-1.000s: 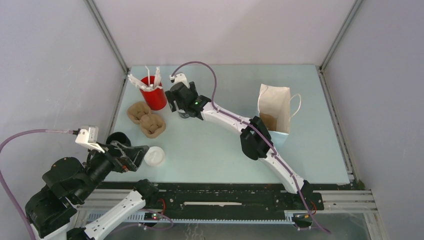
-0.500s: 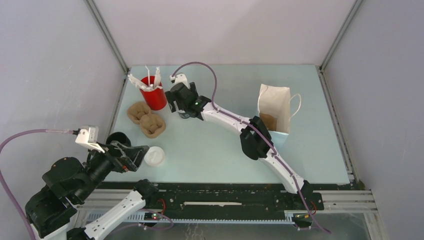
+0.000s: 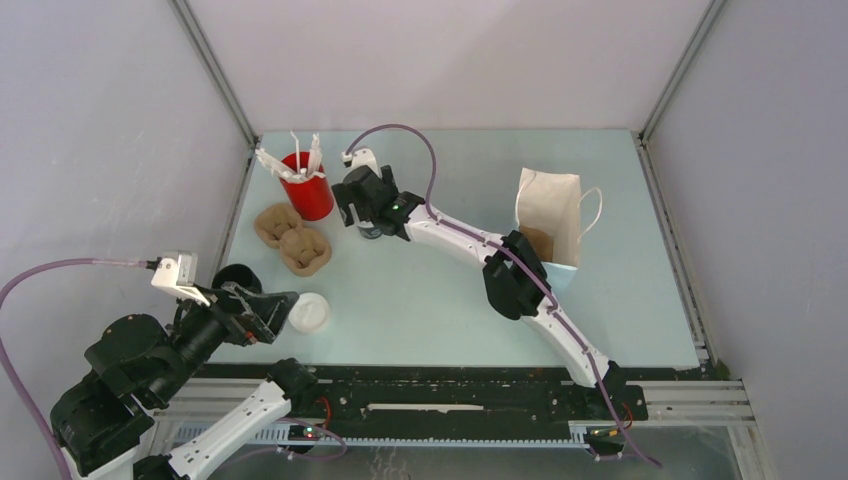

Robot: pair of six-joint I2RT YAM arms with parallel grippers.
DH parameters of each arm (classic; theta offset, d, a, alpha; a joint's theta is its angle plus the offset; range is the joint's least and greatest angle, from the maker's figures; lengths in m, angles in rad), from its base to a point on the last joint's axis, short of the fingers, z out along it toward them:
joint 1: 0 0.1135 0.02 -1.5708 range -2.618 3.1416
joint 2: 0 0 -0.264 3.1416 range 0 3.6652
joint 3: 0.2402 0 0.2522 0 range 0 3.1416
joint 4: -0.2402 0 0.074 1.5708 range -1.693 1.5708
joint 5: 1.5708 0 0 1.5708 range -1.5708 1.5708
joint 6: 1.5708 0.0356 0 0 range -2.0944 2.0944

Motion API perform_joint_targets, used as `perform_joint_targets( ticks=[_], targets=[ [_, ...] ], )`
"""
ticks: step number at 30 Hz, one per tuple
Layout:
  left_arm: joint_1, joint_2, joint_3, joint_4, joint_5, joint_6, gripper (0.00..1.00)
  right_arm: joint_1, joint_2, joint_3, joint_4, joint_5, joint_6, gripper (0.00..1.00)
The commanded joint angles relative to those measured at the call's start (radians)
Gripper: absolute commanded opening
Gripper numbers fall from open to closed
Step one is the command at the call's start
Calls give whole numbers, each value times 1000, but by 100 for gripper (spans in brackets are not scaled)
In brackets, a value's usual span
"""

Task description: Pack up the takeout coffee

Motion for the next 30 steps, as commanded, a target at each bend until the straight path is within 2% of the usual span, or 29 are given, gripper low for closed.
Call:
perform_joint_targets(
  ticks=[1,22,30],
  targets=[
    [-4,9,-14,22,22,9,100,-2,-70,-12,-37,-11,14,100],
    [-3,20,-25,38,37,7,100,-13,-93,14,-60,-31,-14,100],
    [-4,19,-30,42,40,7,100,-19,-97,69,-75,-43,-46,100]
  ],
)
